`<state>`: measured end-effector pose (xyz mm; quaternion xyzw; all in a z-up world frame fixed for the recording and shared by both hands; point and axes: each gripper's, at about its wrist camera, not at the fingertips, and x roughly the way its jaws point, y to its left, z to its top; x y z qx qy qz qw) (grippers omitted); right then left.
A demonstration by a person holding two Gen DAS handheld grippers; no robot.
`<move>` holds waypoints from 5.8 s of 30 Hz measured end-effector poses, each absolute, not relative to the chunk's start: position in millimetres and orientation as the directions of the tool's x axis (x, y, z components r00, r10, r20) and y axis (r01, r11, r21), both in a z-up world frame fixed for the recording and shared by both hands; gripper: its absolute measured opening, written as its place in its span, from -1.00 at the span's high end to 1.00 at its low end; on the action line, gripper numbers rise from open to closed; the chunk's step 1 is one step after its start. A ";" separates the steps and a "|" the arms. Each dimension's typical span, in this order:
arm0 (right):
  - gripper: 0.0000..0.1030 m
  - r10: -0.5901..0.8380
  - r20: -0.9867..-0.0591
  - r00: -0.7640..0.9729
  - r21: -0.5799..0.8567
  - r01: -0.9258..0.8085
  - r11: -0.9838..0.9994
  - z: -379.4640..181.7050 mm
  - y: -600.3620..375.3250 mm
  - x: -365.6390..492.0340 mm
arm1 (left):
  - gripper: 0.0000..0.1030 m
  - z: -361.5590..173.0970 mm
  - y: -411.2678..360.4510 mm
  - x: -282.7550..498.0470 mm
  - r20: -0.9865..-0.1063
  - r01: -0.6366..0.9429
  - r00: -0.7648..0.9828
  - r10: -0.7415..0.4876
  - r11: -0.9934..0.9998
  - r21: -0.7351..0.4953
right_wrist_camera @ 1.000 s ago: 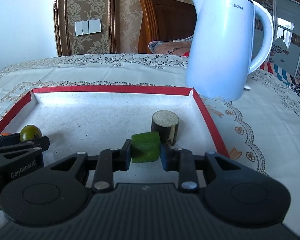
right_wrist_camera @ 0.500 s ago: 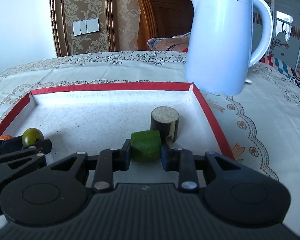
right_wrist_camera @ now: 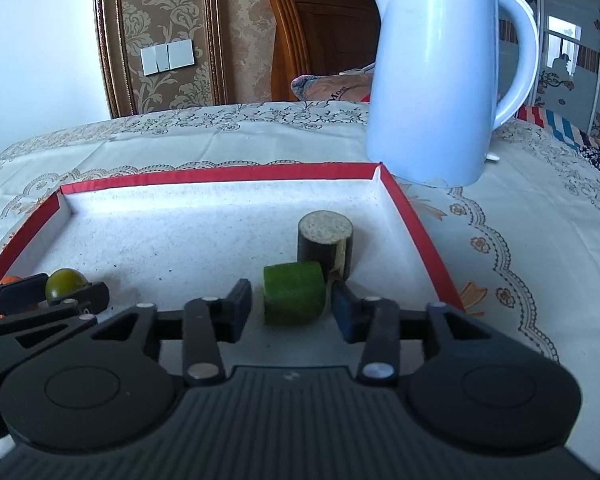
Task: Organize fruits
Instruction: 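Open both tools to release the tomato and cucumber chunk in the tray, then withdraw both tools from the tray toward the produce beside it, then grasp the brown round fruit with the left tool while the right tool grasps the mandarin orange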
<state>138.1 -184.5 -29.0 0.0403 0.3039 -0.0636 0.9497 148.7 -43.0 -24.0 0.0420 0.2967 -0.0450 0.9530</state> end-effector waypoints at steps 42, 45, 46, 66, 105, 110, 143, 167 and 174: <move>-0.84 -0.154 -0.391 0.908 0.032 0.181 0.983 -14.1 -218.9 -28.7 | -0.41 -5.9 40.4 33.9 -0.491 0.067 0.869 -0.058 0.998 0.001; -0.84 -0.169 -0.411 0.896 0.028 0.198 0.980 -20.4 -224.7 -29.4 | -0.41 -9.6 37.4 38.2 -0.505 0.060 0.862 -0.041 0.998 0.020; -0.84 -0.174 -0.414 0.893 0.029 0.204 0.978 -22.7 -226.7 -29.4 | -0.41 -10.8 35.7 39.2 -0.507 0.059 0.861 -0.038 0.998 0.024; -0.84 -0.158 -0.446 0.881 0.026 0.189 0.982 -33.7 -227.7 -31.1 | -0.43 -28.7 28.3 55.0 -0.535 0.062 0.844 -0.031 0.997 0.040; -0.81 -0.094 -0.564 0.820 0.055 0.150 0.987 -39.4 -224.3 2.5 | -0.54 -30.4 18.2 64.5 -0.546 0.057 0.838 -0.005 0.995 0.078; -0.80 -0.098 -0.564 0.820 0.052 0.153 0.987 -39.7 -222.6 4.1 | -0.54 -32.5 20.1 67.2 -0.560 0.057 0.828 -0.011 0.996 0.066; -0.22 -0.100 -0.580 0.809 0.027 0.141 0.990 -40.8 -216.6 8.0 | -0.54 -38.7 22.1 73.1 -0.591 0.075 0.805 -0.043 0.997 0.030; 0.21 -0.085 -0.577 0.812 0.026 0.122 0.992 -40.9 -214.0 8.6 | 0.20 -36.7 18.7 65.8 -0.585 0.120 0.806 -0.088 0.993 0.016; 0.22 -0.084 -0.575 0.813 0.027 0.122 0.992 -40.9 -214.9 8.5 | 0.20 -36.0 19.8 65.0 -0.584 0.129 0.806 -0.098 0.992 0.012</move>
